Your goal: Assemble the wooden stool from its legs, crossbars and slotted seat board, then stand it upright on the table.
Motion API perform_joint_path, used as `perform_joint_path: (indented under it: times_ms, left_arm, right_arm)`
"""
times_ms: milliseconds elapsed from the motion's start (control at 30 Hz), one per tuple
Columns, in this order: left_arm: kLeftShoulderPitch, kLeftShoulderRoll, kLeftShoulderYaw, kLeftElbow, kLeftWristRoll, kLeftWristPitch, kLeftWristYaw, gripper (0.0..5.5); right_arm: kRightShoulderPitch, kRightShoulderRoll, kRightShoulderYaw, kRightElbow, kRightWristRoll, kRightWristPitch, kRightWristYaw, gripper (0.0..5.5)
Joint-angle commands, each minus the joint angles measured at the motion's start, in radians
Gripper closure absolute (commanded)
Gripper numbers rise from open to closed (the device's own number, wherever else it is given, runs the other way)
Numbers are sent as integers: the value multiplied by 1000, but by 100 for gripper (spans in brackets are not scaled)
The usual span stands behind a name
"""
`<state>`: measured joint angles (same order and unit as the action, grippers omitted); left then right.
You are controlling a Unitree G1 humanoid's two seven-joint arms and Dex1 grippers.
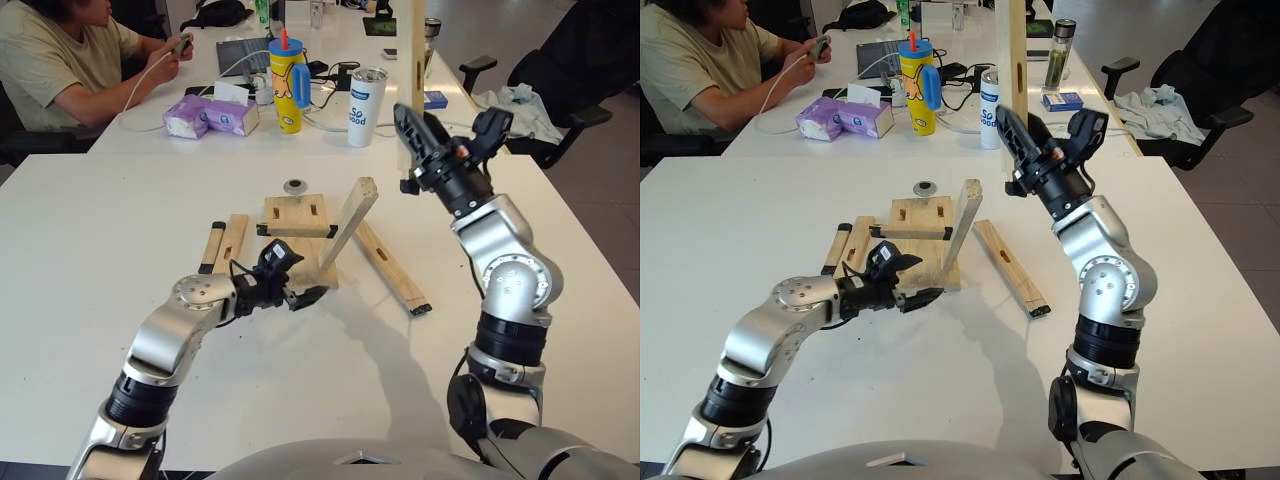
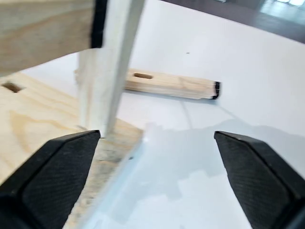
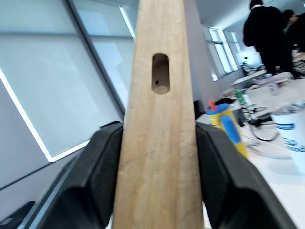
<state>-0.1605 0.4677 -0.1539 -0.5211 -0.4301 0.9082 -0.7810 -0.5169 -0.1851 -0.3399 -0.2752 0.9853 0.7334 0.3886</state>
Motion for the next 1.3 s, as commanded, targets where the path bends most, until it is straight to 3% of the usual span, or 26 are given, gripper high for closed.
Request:
perform_joint_path:
  times_ms: [33,167,333,533,967,1300]
  left_arm:
    - [-16,24,211,-94,-316,139,-79,95]
    - [-154,12,405,8,-547,182,-17,95]
    - [-273,-10,499,94,-844,219,121,95]
    - [-315,26,498,139,-1085,198,278,95]
    - [-302,112,430,138,-1251,161,332,95]
    - [-267,172,397,143,-1260,155,295,245]
  right_arm:
    - [22,-127,-1,-78,237,149,152,342]
    - [67,-227,11,-107,403,249,242,342]
    - [108,-299,77,-79,403,295,352,342]
    - [149,-375,145,-62,314,286,493,342]
    - [224,-449,225,-95,200,252,669,342]
    - [217,-470,224,-91,201,247,713,342]
